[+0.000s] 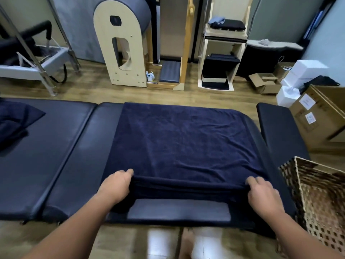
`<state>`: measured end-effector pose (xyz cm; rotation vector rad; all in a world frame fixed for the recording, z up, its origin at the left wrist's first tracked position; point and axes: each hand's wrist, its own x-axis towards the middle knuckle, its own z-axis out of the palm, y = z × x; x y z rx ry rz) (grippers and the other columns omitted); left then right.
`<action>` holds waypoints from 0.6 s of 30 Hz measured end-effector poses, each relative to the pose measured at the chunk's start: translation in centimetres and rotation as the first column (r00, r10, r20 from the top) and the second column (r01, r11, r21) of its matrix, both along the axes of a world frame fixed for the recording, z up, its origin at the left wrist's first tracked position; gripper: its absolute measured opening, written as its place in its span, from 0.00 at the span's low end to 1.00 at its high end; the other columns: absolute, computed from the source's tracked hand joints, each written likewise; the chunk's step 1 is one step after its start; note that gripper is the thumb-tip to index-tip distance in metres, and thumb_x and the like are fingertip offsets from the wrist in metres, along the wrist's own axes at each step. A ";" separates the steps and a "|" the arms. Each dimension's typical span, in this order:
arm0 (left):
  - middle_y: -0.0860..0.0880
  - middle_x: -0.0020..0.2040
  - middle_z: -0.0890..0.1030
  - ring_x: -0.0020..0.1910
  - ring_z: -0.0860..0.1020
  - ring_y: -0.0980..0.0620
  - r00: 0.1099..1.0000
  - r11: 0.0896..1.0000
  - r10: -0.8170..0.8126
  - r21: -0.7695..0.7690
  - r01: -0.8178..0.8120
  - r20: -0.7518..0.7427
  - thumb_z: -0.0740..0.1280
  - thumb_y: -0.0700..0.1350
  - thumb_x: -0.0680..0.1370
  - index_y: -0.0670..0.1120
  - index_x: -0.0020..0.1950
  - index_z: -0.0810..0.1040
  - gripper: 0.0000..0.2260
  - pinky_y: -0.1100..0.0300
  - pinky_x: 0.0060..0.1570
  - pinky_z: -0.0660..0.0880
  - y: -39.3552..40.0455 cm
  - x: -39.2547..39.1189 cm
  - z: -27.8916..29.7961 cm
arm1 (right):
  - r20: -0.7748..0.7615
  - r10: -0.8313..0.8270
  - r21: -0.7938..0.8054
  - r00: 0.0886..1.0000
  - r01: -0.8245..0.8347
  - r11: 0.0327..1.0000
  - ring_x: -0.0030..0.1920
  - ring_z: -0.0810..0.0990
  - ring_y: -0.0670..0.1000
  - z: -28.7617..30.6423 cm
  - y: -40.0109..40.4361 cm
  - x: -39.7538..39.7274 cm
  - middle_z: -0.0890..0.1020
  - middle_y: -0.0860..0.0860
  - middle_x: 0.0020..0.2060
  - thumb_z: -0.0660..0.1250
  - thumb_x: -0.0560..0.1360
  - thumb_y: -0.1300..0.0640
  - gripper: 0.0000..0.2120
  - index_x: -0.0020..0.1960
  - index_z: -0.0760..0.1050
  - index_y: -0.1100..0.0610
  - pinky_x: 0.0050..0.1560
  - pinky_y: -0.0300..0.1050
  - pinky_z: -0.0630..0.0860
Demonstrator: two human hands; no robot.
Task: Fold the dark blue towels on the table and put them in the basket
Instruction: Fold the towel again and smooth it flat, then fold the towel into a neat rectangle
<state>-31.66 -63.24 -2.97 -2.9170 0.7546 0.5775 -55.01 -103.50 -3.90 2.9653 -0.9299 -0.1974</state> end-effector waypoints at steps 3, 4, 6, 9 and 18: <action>0.46 0.58 0.78 0.58 0.78 0.42 0.997 0.999 0.024 -0.035 -0.022 0.075 0.61 0.36 0.74 0.48 0.60 0.73 0.16 0.49 0.53 0.77 -2.0 5.2 1.4 | 0.206 -0.012 0.037 0.978 0.005 0.999 0.41 0.78 0.63 1.0 -2.7 4.5 0.78 0.55 0.39 0.69 0.67 0.66 0.15 0.49 0.70 0.55 0.38 0.55 0.71; 0.46 0.59 0.78 0.60 0.77 0.43 0.994 0.999 0.027 -0.026 -0.024 0.102 0.61 0.37 0.74 0.48 0.61 0.74 0.16 0.49 0.54 0.76 -3.0 7.2 2.0 | 0.258 -0.004 0.045 0.966 -0.008 0.999 0.38 0.76 0.63 1.6 -3.7 6.5 0.76 0.54 0.36 0.68 0.67 0.68 0.14 0.47 0.67 0.55 0.36 0.55 0.70; 0.47 0.61 0.79 0.61 0.77 0.43 0.989 0.999 0.036 -0.013 -0.034 0.142 0.62 0.37 0.74 0.50 0.61 0.75 0.18 0.50 0.54 0.73 -5.3 11.2 3.2 | 0.339 -0.011 0.075 0.941 -0.015 0.997 0.36 0.72 0.61 2.5 -5.7 10.5 0.73 0.53 0.34 0.63 0.68 0.70 0.13 0.43 0.64 0.56 0.34 0.54 0.68; 0.48 0.59 0.80 0.60 0.77 0.44 0.978 0.998 0.060 0.005 -0.063 0.202 0.62 0.39 0.74 0.51 0.60 0.77 0.17 0.51 0.50 0.72 -8.7 16.7 4.8 | 0.383 0.068 0.028 0.921 -0.085 0.996 0.38 0.72 0.61 2.5 -8.9 15.7 0.73 0.53 0.37 0.64 0.67 0.73 0.15 0.39 0.67 0.55 0.36 0.52 0.66; 0.41 0.57 0.76 0.52 0.77 0.36 0.867 0.921 0.378 -0.223 -0.318 0.324 0.61 0.39 0.78 0.42 0.57 0.74 0.09 0.49 0.43 0.70 -17.5 24.6 5.9 | 0.203 0.064 -0.038 0.977 -0.058 0.998 0.68 0.66 0.61 3.0 -15.6 29.2 0.71 0.56 0.69 0.70 0.69 0.64 0.30 0.70 0.72 0.51 0.64 0.61 0.65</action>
